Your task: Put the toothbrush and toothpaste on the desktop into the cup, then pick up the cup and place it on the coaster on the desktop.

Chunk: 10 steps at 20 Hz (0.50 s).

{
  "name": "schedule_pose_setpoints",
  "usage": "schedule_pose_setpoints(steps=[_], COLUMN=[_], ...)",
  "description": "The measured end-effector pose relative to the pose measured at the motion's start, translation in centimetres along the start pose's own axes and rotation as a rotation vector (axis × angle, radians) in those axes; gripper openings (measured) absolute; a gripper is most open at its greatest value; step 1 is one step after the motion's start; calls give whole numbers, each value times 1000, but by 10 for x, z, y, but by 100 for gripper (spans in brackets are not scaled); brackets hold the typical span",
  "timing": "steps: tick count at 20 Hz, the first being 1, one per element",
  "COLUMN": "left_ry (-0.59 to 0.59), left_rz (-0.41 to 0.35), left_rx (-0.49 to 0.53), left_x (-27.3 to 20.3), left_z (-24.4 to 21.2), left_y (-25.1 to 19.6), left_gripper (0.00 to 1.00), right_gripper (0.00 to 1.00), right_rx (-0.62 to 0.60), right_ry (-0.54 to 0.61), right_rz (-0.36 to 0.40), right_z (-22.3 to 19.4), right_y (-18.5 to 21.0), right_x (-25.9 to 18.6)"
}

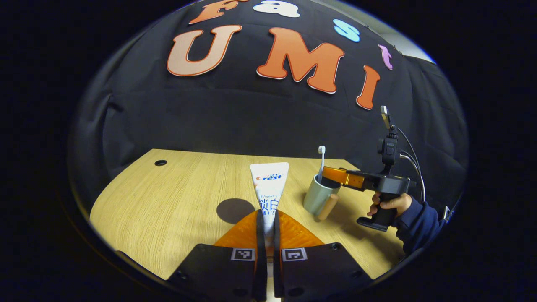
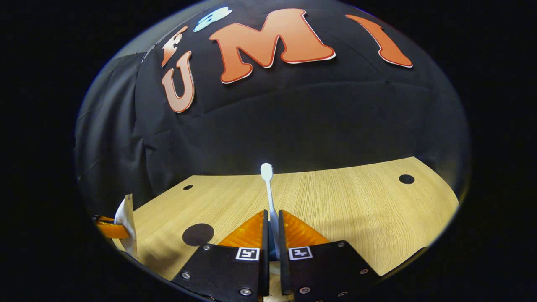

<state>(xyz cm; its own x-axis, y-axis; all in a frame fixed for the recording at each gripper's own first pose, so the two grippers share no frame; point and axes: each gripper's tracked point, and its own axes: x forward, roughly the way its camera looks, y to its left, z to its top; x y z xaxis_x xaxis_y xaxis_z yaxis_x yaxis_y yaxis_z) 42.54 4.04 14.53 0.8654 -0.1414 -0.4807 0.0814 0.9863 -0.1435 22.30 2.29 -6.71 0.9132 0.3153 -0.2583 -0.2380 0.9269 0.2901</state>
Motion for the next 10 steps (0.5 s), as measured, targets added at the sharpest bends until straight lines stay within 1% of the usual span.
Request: schedule_pose_setpoints(steps=[1, 2, 3, 4, 5, 6, 7, 8, 9, 10], left_ry=[-25, -52, -80, -102, -124, -147, -173, -201, -225, -251], left_rz=[-7, -19, -33, -48, -59, -67, -77, -84, -96, -114], left_rx=[-1, -8, -13, -19, -23, -27, -28, -30, -33, -41], left_x=[7, 13, 8, 10, 17, 24, 28, 33, 39, 42], left_z=[6, 12, 21, 29, 33, 39, 42, 49, 56, 62], left_y=[-4, -10, -21, -29, -36, -42, -50, -56, -64, -74], left_gripper=[9, 9, 10, 9, 9, 9, 9, 10, 10, 10], right_gripper=[13, 19, 26, 36, 42, 54, 57, 64, 63, 74], right_rx=[-8, -18, -33, -45, -57, -65, -69, -71, -71, -71], right_ry=[-5, -12, -25, -41, -55, -66, -77, -86, -96, -105], right_rz=[4, 3, 2, 0, 2, 7, 11, 13, 12, 10], right_z=[2, 4, 8, 11, 13, 15, 15, 17, 18, 19], right_y=[1, 1, -1, -1, -2, -1, -2, -4, -5, -8], right_x=[-8, -15, -24, -33, -43, -52, -61, -71, -79, -88])
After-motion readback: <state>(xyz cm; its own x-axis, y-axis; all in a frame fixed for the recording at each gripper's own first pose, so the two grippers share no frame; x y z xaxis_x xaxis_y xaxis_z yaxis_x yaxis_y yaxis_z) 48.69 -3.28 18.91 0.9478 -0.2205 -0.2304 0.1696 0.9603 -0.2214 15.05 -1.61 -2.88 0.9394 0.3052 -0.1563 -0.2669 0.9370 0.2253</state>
